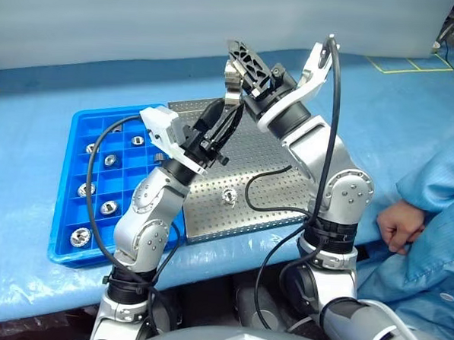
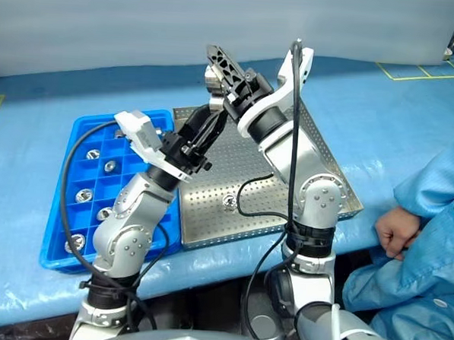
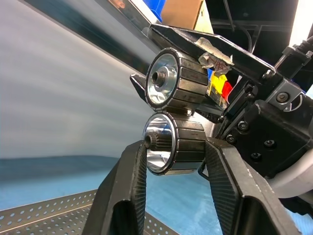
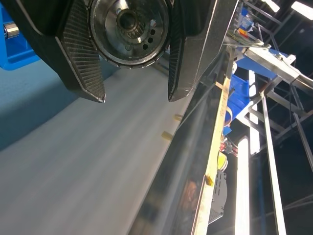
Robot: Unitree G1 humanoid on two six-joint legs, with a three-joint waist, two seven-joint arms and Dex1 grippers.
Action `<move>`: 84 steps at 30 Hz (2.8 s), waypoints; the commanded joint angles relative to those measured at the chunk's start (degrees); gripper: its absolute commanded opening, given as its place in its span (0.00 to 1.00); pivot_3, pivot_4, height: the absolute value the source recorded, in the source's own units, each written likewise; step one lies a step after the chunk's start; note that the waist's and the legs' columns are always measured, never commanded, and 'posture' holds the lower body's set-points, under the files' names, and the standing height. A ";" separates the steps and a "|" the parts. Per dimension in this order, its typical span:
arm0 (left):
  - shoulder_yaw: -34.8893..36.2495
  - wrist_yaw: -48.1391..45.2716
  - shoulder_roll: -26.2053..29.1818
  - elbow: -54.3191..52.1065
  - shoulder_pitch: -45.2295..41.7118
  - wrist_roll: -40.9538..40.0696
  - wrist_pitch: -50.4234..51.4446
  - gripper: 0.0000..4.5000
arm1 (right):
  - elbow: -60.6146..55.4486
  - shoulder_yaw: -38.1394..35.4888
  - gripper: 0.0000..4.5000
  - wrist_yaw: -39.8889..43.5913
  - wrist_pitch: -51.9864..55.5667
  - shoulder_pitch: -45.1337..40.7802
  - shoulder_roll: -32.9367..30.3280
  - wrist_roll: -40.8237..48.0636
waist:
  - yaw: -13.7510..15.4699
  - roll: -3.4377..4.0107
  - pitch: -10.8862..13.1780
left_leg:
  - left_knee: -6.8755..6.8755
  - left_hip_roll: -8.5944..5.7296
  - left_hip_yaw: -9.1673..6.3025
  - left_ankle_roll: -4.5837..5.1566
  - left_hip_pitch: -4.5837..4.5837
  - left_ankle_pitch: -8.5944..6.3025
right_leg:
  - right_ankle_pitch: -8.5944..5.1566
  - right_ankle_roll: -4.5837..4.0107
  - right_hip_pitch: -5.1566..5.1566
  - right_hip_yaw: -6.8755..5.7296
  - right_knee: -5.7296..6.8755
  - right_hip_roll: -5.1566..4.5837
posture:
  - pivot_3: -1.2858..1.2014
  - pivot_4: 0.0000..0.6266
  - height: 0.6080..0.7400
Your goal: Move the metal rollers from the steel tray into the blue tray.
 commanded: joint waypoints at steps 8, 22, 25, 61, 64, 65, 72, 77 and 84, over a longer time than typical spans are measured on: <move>-0.62 1.72 -0.69 -0.76 -1.39 0.86 -0.83 0.33 | -1.69 0.35 0.37 0.79 -1.13 -0.58 -0.18 0.51 | -0.01 0.00 0.00 | 0.00 0.00 0.00 0.00 -0.01 0.00 | 0.00 0.01 -0.01 0.00 -0.01 0.00 | 0.43 0.24 1.00; 0.45 3.11 -1.68 -1.65 -0.73 -2.60 0.78 0.33 | -1.92 0.86 0.37 0.95 -1.48 -0.20 -0.13 0.37 | 0.00 0.00 0.00 | 0.00 0.00 0.00 0.00 -0.03 0.00 | 0.00 0.01 -0.02 0.00 -0.02 0.00 | 0.44 0.24 1.00; 3.10 4.90 -3.08 -1.62 -1.33 -8.36 3.63 0.33 | -1.98 1.06 0.37 1.33 -1.40 -0.18 -0.56 -0.13 | 0.01 0.00 0.00 | 0.00 0.02 -0.01 0.00 -0.04 0.00 | -0.01 0.02 -0.02 0.00 -0.02 0.00 | 0.44 0.24 1.00; 13.11 37.08 8.14 -7.23 3.00 -57.25 23.69 0.33 | -3.87 26.40 0.37 33.61 -19.72 3.99 -27.54 -76.57 | 0.88 -0.01 0.03 | 0.02 -0.04 -0.03 -0.01 -0.05 0.00 | 0.02 -0.01 -0.06 0.02 -0.02 0.01 | 0.45 0.24 1.00; 12.59 39.29 10.70 -8.78 3.87 -60.76 22.91 0.33 | -2.03 28.03 0.37 34.76 -24.34 4.33 -30.24 -82.26 | 1.18 -0.04 0.04 | 0.03 -0.05 -0.02 -0.02 -0.04 0.01 | 0.01 -0.02 -0.06 0.02 -0.01 0.00 | 0.45 0.24 1.00; 12.41 39.89 11.43 -9.13 4.10 -61.63 22.64 0.33 | -1.23 28.43 0.37 34.88 -25.85 4.40 -30.86 -84.36 | 1.45 -0.07 0.06 | 0.03 -0.08 0.01 -0.02 0.01 0.01 | 0.01 -0.03 -0.02 0.04 -0.01 -0.05 | 0.45 0.24 1.00; 13.63 43.40 18.89 -12.05 5.56 -61.15 20.78 0.33 | 3.70 26.07 0.37 33.73 -33.21 5.03 -29.56 -91.92 | 1.89 -0.09 0.07 | -0.04 -0.10 0.22 -0.03 0.20 0.01 | 0.03 -0.07 0.01 0.22 0.00 -0.05 | 0.45 0.24 1.00; 15.37 40.50 28.15 -12.29 6.43 -38.92 18.11 0.33 | -5.66 17.39 0.37 36.66 -14.59 9.72 -15.60 -69.17 | 2.24 -0.09 0.08 | -0.10 0.04 0.20 -0.05 0.25 0.02 | 0.09 -0.20 -0.01 0.29 0.04 0.17 | 0.46 0.24 1.00; 12.59 24.66 45.42 -13.33 13.93 -20.09 21.11 0.33 | -14.94 24.68 0.37 45.18 -1.64 16.55 -17.40 -61.34 | 3.21 -0.09 0.10 | -0.27 0.23 0.34 -0.10 0.25 0.00 | 0.02 -0.30 -0.13 0.23 0.02 -0.10 | 0.46 0.24 1.00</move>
